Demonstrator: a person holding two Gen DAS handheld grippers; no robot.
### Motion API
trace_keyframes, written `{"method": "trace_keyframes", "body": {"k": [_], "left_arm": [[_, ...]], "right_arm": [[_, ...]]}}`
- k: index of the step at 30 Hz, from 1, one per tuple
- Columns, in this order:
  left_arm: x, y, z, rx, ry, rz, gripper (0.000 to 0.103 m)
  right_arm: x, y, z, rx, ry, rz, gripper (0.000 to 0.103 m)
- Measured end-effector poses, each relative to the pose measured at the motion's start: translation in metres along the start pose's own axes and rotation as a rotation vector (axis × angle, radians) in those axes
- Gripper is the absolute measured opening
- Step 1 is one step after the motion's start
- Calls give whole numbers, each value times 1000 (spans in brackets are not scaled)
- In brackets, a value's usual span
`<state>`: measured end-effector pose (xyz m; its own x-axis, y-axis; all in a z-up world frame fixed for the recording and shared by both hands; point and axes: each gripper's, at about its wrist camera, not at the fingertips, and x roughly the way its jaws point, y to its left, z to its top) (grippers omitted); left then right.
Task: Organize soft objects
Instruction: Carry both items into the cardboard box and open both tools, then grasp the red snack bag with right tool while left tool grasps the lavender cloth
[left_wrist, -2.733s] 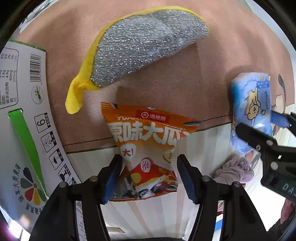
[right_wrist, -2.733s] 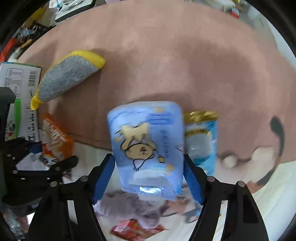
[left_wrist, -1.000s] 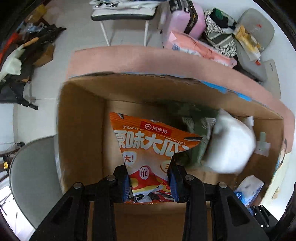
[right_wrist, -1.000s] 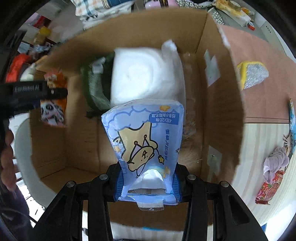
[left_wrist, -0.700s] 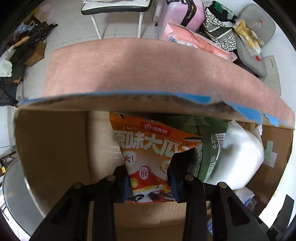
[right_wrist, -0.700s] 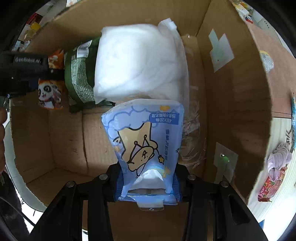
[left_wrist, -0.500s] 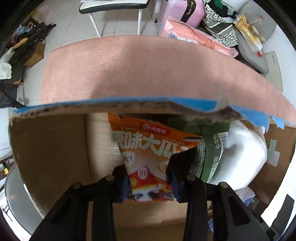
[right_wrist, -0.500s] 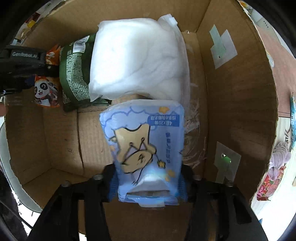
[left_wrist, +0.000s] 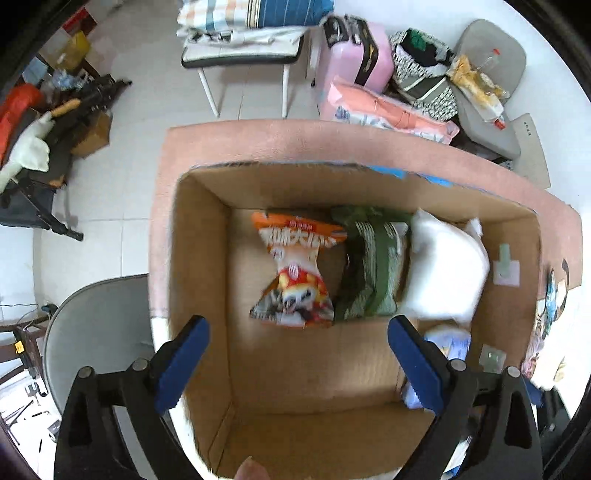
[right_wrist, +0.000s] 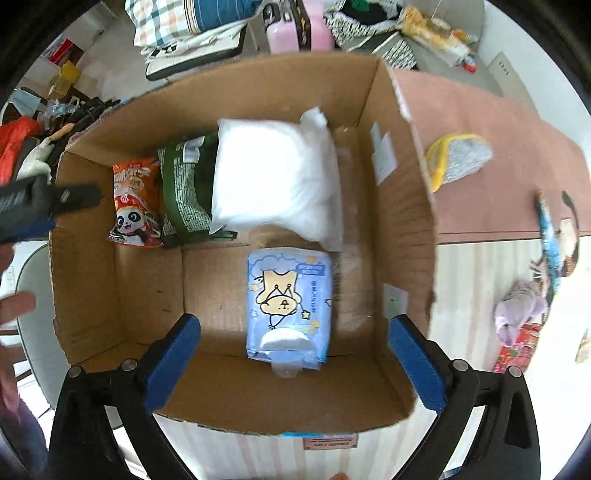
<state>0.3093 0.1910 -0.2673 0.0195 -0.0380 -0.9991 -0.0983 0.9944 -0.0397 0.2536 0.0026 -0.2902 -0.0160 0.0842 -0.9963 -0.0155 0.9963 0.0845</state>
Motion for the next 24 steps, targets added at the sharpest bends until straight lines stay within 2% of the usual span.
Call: {"method": "trace_keyframes", "body": {"k": [6, 16, 24], "left_arm": [[-29, 1, -53, 8, -84, 7, 99], [-83, -4, -120, -11, -229, 24, 99], [-113, -19, -147, -35, -300, 56, 102]], "right_arm": [[-38, -3, -8, -21, -85, -18, 103], [-103, -2, -58, -49, -218, 18, 103], [-133, -13, -89, -58, -270, 94, 103]]}}
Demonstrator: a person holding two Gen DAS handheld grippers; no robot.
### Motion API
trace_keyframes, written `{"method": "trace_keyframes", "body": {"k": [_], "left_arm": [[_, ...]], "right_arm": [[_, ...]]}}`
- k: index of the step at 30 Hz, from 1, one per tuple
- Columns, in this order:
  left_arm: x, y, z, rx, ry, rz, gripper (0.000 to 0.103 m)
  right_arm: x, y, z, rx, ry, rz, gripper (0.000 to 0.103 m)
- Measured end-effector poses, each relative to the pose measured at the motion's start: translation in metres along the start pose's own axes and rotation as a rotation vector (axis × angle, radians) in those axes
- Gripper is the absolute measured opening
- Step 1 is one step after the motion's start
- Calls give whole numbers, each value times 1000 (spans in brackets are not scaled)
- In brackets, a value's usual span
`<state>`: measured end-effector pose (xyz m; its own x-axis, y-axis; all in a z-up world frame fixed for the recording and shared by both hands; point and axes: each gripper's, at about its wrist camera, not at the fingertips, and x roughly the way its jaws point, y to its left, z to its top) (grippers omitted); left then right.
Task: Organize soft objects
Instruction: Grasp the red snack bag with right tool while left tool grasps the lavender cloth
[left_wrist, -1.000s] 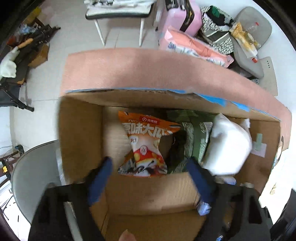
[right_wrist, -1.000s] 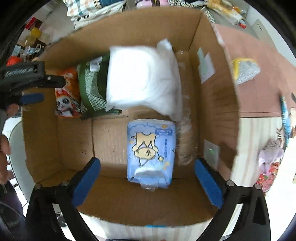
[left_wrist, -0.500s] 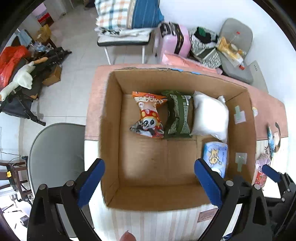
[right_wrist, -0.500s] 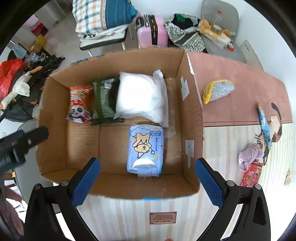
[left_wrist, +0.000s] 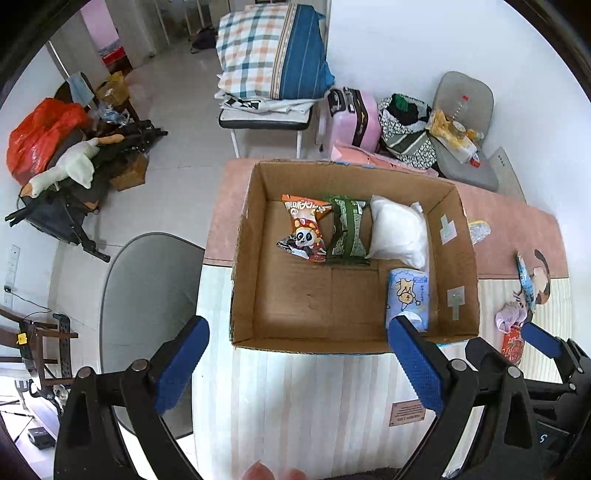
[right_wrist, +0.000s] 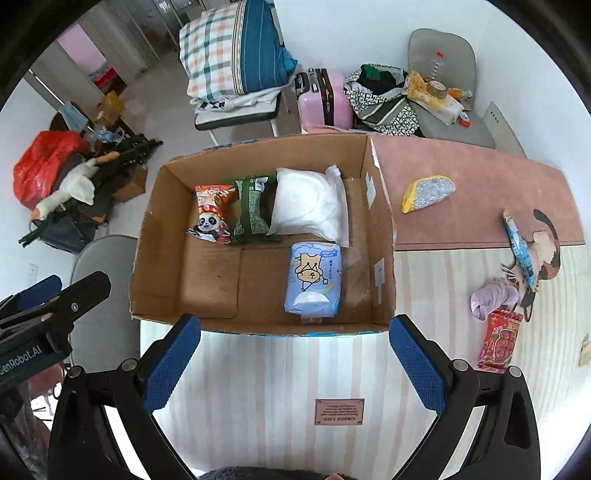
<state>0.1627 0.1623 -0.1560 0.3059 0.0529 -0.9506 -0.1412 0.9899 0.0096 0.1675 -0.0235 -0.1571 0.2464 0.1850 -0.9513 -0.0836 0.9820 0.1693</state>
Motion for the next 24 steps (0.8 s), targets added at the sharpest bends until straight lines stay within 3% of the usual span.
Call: {"method": "trace_keyframes", "body": {"k": [4, 7, 13, 16, 19, 21, 23, 24], "left_arm": [[-7, -22, 0, 9, -18, 7, 102], [-12, -58, 4, 85, -44, 29, 102], [3, -194, 4, 445, -119, 136, 102], [35, -263, 1, 623, -102, 167, 102], [69, -319, -3, 761, -70, 181, 102], [90, -352, -5, 834, -49, 186, 102], [112, -381, -8, 898, -13, 192, 102], [120, -390, -10, 914, 8, 187, 102]], "right_arm": [[-8, -27, -4, 40, -1, 45, 103], [-15, -64, -8, 85, -34, 43, 103], [1, -186, -26, 264, 23, -63, 103], [30, -263, -44, 388, 77, -162, 103], [66, -319, -60, 470, 151, -202, 103], [95, -350, -69, 514, 220, -197, 98], [117, -370, -77, 557, 267, -168, 84], [128, -376, -81, 569, 288, -154, 83]]}}
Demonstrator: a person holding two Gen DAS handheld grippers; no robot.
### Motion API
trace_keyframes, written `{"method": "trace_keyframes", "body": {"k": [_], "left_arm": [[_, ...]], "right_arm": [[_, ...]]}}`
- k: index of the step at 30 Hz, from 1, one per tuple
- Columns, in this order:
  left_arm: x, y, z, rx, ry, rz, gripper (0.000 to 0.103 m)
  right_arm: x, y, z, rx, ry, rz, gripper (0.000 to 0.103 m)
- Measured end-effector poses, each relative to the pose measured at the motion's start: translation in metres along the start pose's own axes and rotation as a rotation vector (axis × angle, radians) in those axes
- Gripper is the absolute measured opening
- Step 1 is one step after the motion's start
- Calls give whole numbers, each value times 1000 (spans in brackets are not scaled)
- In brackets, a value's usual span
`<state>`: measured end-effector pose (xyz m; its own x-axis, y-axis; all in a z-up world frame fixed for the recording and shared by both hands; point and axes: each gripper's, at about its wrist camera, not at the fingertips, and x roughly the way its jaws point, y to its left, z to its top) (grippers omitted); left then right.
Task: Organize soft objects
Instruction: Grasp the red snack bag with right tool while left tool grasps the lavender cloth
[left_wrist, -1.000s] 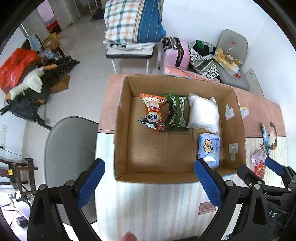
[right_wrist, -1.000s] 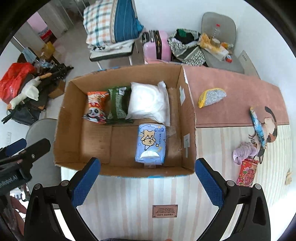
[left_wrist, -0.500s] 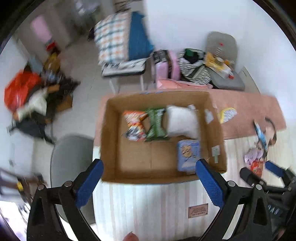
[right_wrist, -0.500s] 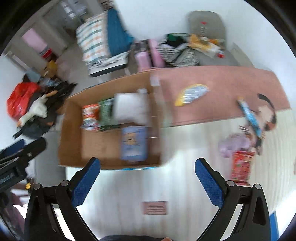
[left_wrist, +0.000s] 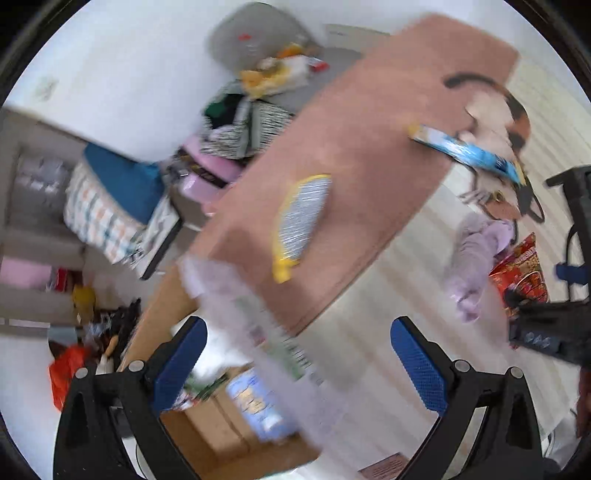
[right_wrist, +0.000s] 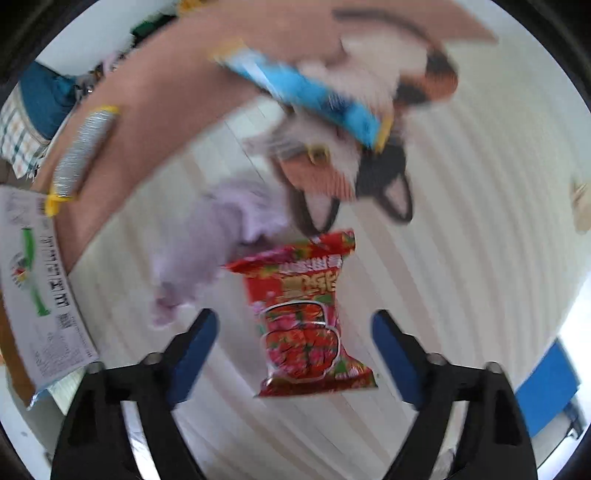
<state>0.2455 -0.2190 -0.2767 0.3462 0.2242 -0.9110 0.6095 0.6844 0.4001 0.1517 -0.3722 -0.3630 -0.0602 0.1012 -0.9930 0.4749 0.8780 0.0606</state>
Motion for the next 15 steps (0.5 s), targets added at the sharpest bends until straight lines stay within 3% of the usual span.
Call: {"method": "trace_keyframes", "body": {"k": [3, 4, 5, 9, 12, 15], "left_arm": [[16, -28, 22, 62, 27, -45, 102], [21, -35, 27, 72, 38, -56, 102], [25, -44, 34, 91, 51, -84, 102], [36, -81, 54, 152, 93, -176, 101], [59, -115, 69, 212, 178, -242, 94], [79, -144, 76, 271, 252, -265, 94]], "right_arm": [[27, -12, 1, -4, 74, 63, 65], [31, -16, -1, -6, 82, 62, 54], [28, -22, -2, -3, 60, 83, 52], [26, -64, -4, 69, 73, 81, 50], [26, -94, -4, 101, 91, 87, 50], [28, -113, -3, 132, 111, 111, 53]]}}
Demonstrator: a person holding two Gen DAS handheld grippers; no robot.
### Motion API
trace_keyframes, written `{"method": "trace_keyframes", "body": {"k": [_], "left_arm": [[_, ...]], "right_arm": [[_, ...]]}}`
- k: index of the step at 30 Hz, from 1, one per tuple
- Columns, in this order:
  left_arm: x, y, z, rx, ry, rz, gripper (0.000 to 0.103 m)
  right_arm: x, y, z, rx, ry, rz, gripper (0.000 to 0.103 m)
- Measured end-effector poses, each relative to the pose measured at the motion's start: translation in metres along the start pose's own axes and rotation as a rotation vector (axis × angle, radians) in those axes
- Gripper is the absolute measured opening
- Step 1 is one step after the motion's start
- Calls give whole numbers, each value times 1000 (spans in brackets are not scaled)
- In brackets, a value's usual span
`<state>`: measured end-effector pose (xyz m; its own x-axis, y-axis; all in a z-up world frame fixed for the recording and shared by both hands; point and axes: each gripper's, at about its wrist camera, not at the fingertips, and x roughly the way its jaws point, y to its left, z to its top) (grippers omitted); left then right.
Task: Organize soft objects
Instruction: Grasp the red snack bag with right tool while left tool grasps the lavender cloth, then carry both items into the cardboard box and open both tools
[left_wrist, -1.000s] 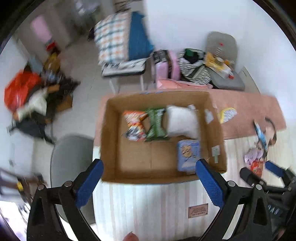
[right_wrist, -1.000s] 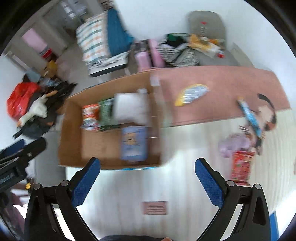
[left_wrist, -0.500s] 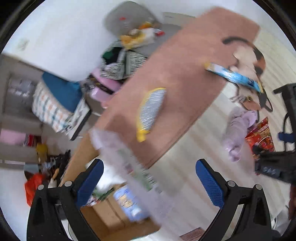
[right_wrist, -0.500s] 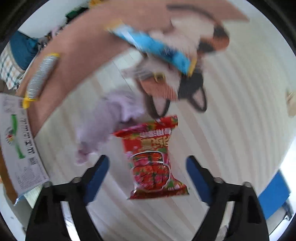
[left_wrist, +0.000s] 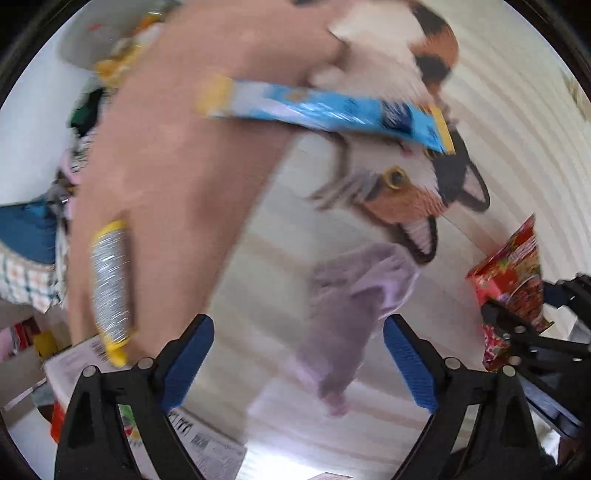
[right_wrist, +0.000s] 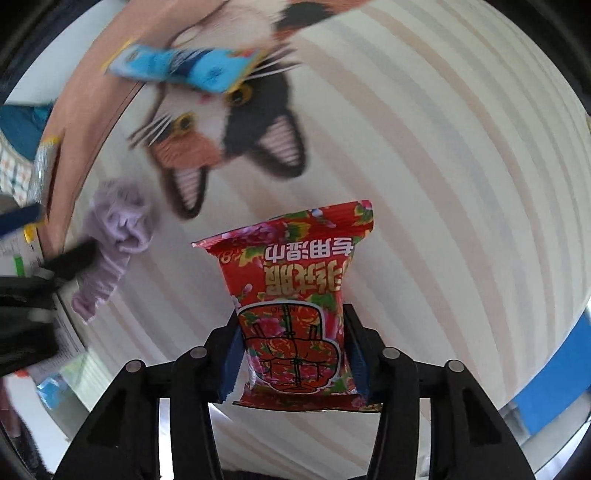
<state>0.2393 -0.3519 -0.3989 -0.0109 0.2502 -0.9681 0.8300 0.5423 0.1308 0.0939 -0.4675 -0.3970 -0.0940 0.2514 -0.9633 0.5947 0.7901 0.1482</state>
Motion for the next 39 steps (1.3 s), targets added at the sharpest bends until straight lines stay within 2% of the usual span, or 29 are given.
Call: {"method": "trace_keyframes", "body": {"k": [4, 7, 8, 9, 11, 12, 13, 14, 15, 19, 21, 25, 27, 31, 33, 35, 39], "left_arm": [[19, -16, 12, 31, 58, -4, 94], [28, -20, 16, 31, 79, 2, 94], [30, -22, 16, 29, 82, 4, 88], [32, -24, 16, 19, 81, -9, 86], [31, -20, 15, -5, 88, -63, 68], [31, -20, 15, -22, 95, -101, 57], [31, -19, 14, -34, 98, -117, 52], [29, -19, 13, -47, 91, -115, 41], [27, -19, 12, -55, 87, -111, 36], [23, -21, -3, -125, 65, -107, 33], [21, -15, -16, -182, 50, -125, 32], [-1, 4, -54, -330, -32, -181, 32], [-17, 14, -75, -404, -77, -227, 32], [-56, 46, -139, -571, -190, -315, 32], [-75, 68, -176, -650, -242, -353, 32], [-94, 98, -217, -737, -292, -354, 32], [-115, 184, -287, -899, -331, -361, 32]], "right_arm": [[-1, -17, 6, 34, 10, 20, 64], [-2, -24, 10, 36, 19, 28, 65], [-4, -25, 15, 32, 21, 22, 65], [-6, -25, 23, 29, 21, 17, 65], [-7, -26, 27, 21, 23, 1, 65], [-10, -8, 35, 18, 20, -15, 65], [-11, 0, 39, 10, 19, -27, 66], [-11, 5, 40, 2, 19, -38, 66], [-10, 18, 37, -8, 17, -57, 66], [-12, 35, 30, -52, -25, -129, 49], [-13, 41, 26, -53, -36, -139, 47], [-29, 57, 15, -78, -58, -104, 44], [-45, 79, 4, -131, -82, -79, 44], [-84, 131, -21, -246, -130, -16, 44], [-106, 168, -39, -317, -149, 26, 44], [-124, 207, -49, -382, -156, 71, 44], [-146, 281, -85, -507, -137, 168, 44]]}}
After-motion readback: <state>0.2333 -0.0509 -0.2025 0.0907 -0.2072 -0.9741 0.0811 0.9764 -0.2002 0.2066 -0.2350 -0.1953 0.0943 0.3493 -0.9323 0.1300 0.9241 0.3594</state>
